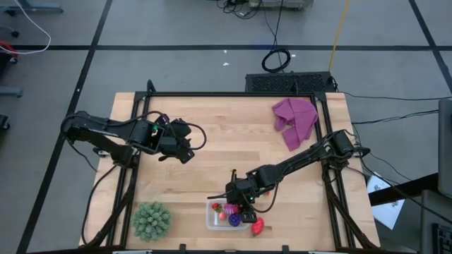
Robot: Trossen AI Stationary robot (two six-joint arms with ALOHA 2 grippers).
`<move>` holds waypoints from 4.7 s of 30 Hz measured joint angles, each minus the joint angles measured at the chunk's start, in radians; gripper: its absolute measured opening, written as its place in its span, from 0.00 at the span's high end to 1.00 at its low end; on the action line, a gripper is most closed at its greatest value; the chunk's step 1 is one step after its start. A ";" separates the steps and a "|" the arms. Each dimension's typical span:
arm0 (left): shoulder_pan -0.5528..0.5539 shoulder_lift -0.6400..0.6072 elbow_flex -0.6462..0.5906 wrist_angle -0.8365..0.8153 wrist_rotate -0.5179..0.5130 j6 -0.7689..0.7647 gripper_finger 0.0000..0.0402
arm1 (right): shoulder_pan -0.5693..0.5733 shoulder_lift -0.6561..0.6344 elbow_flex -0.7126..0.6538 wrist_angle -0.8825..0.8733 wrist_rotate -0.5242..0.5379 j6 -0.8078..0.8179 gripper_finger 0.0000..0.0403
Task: Pick and placing Produce into tupperware
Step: Put the right strawberry into the transparent bin, then put the strawberry into the transparent bin
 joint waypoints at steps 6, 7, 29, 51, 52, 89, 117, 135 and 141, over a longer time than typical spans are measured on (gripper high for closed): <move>0.000 0.000 0.000 0.000 0.000 0.000 0.48 | 0.000 0.000 -0.025 0.028 -0.001 0.021 0.61; 0.000 0.000 0.000 0.000 0.000 0.000 0.48 | 0.000 0.000 -0.025 0.028 -0.001 0.021 0.61; 0.000 0.000 0.000 0.000 0.000 -0.001 0.48 | 0.000 0.000 -0.026 0.019 -0.004 0.014 0.56; 0.000 0.000 0.000 0.000 0.007 -0.004 0.48 | -0.059 -0.142 -0.008 -0.173 0.007 -0.031 0.51; 0.000 0.000 0.000 0.000 0.009 -0.004 0.48 | -0.058 -0.151 -0.008 -0.233 0.024 -0.012 0.51; 0.000 0.000 0.000 0.000 0.009 -0.001 0.48 | -0.124 -0.156 -0.346 -0.261 0.037 0.159 0.51; 0.000 0.000 0.000 0.000 0.009 0.000 0.48 | -0.148 -0.153 -0.346 -0.235 0.053 0.155 0.51; 0.000 0.000 0.000 0.000 0.009 0.000 0.48 | -0.150 -0.164 -0.372 -0.224 0.057 0.155 0.69; 0.000 0.000 0.000 0.000 0.008 0.000 0.48 | -0.161 -0.195 -0.375 -0.232 0.045 0.162 0.70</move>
